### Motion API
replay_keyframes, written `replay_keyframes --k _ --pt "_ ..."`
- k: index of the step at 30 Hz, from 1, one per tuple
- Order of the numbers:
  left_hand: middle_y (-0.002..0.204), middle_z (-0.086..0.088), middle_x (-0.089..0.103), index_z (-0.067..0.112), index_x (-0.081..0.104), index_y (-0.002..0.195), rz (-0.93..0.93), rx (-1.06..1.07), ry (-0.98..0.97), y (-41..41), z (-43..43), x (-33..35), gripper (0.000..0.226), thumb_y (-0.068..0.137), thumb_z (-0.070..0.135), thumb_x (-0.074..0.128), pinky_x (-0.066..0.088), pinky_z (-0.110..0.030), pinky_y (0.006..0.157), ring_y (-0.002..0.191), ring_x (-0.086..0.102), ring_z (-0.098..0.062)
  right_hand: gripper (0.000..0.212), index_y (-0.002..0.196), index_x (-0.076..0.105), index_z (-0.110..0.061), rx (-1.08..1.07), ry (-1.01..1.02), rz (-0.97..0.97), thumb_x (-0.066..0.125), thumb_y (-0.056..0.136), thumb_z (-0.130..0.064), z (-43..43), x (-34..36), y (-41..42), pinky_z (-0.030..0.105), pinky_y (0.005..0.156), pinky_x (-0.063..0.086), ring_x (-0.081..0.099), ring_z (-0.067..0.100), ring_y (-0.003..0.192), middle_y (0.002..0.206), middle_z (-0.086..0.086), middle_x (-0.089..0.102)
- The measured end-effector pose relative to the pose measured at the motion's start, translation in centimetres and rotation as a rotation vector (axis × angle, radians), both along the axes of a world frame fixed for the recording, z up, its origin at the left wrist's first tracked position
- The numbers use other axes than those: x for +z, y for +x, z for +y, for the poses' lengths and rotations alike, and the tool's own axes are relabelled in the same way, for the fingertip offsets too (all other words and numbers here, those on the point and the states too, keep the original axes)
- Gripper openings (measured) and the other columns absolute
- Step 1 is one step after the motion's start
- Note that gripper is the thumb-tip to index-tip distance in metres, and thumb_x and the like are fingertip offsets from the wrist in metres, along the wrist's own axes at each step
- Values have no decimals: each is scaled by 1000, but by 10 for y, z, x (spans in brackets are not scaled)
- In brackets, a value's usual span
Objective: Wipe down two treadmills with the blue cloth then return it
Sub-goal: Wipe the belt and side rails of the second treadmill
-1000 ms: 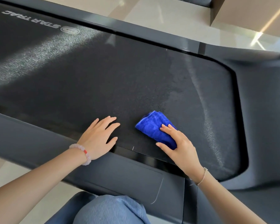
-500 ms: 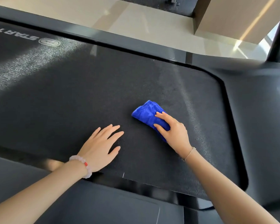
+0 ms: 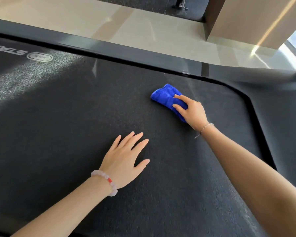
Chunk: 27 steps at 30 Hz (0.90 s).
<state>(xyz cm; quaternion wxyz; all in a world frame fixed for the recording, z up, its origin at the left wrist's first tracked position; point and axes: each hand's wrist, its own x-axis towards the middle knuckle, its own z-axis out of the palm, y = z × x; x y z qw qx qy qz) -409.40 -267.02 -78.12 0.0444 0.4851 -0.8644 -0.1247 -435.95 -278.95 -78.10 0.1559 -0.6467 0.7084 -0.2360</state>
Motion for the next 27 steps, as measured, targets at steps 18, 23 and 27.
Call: replay_keyframes --k 18,23,27 --pt "141 3 48 25 51 133 -61 -6 -99 -23 -27 -12 56 90 51 29 37 -49 103 131 43 -20 40 129 51 -30 -158 27 47 54 91 -40 -98 3 -85 43 97 40 45 36 120 128 12 57" --pt "139 2 50 25 54 131 -86 -2 -102 -27 -26 -12 55 89 51 30 40 -53 100 129 45 -23 41 129 52 -24 -202 24 61 55 91 -38 -83 3 -119 41 99 39 46 37 120 128 14 58" --pt "138 2 50 24 56 129 -83 9 -100 -32 -23 -11 55 90 52 29 38 -51 100 128 46 -24 40 127 55 -24 -189 10 31 57 89 -38 -75 4 -114 38 99 39 48 34 120 127 11 59"
